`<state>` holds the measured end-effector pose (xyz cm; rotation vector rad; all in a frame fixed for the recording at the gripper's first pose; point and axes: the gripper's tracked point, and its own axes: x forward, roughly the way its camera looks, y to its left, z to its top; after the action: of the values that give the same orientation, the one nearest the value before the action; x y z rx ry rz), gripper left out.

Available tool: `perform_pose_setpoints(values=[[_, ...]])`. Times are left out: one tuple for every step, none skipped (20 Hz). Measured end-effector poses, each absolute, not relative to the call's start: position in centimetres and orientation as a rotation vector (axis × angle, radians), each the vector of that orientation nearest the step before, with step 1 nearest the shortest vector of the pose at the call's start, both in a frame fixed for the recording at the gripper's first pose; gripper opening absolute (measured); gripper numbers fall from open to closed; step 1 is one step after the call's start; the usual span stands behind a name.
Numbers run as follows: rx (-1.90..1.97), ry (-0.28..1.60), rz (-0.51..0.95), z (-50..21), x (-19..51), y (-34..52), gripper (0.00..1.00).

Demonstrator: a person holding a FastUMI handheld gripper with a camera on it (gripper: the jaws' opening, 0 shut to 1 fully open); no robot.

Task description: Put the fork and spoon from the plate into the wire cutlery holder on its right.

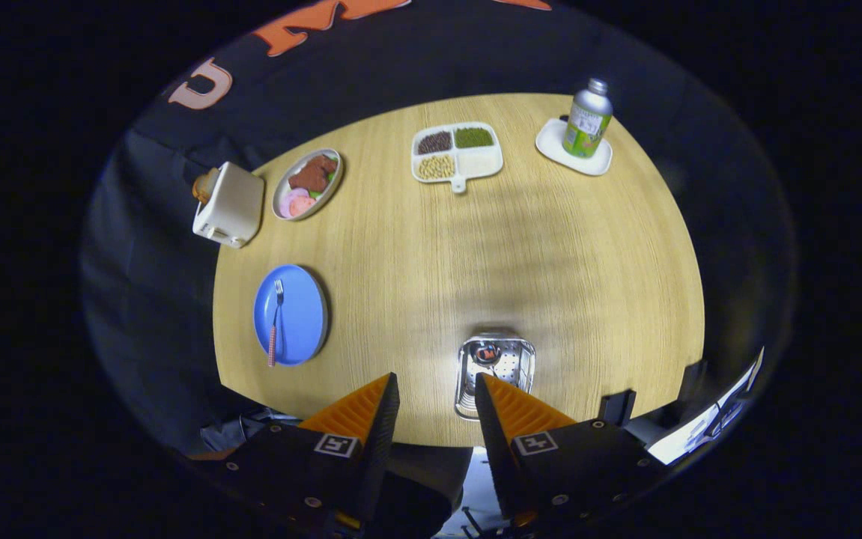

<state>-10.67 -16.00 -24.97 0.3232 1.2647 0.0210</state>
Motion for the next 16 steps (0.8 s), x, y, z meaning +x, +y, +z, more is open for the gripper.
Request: perform_pose_setpoints(values=[[0.322, 1.208, 0.019, -24.5, -10.1, -15.4, 0.66], [0.324, 1.146, 0.014, -24.0, -9.3, -14.8, 0.7], [0.328, 1.083, 0.012, -23.5, -8.4, -14.1, 0.73], [0.329, 1.016, 0.008, -23.0, -7.6, -13.4, 0.74], [0.325, 0.948, 0.002, -22.4, -6.8, -12.7, 0.77], [0.316, 0.886, -0.003, -21.7, -6.2, -12.1, 0.78], [0.302, 0.825, -0.01, -21.0, -5.6, -11.3, 0.79], [0.285, 0.765, -0.018, -20.2, -5.0, -10.7, 0.8], [0.263, 0.706, -0.018, -19.2, -4.6, -10.0, 0.8], [0.242, 0.635, -0.026, -18.1, -4.0, -9.5, 0.79], [0.227, 0.574, -0.032, -17.0, -3.4, -8.7, 0.8], [0.216, 0.528, -0.039, -16.3, -2.9, -8.0, 0.79], [0.208, 0.489, -0.052, -15.8, -2.5, -7.2, 0.8], [0.199, 0.447, -0.065, -15.1, -2.0, -6.7, 0.8], [0.188, 0.41, -0.084, -14.5, -1.3, -6.4, 0.82], [0.178, 0.38, -0.101, -13.8, -1.0, -6.2, 0.83]])
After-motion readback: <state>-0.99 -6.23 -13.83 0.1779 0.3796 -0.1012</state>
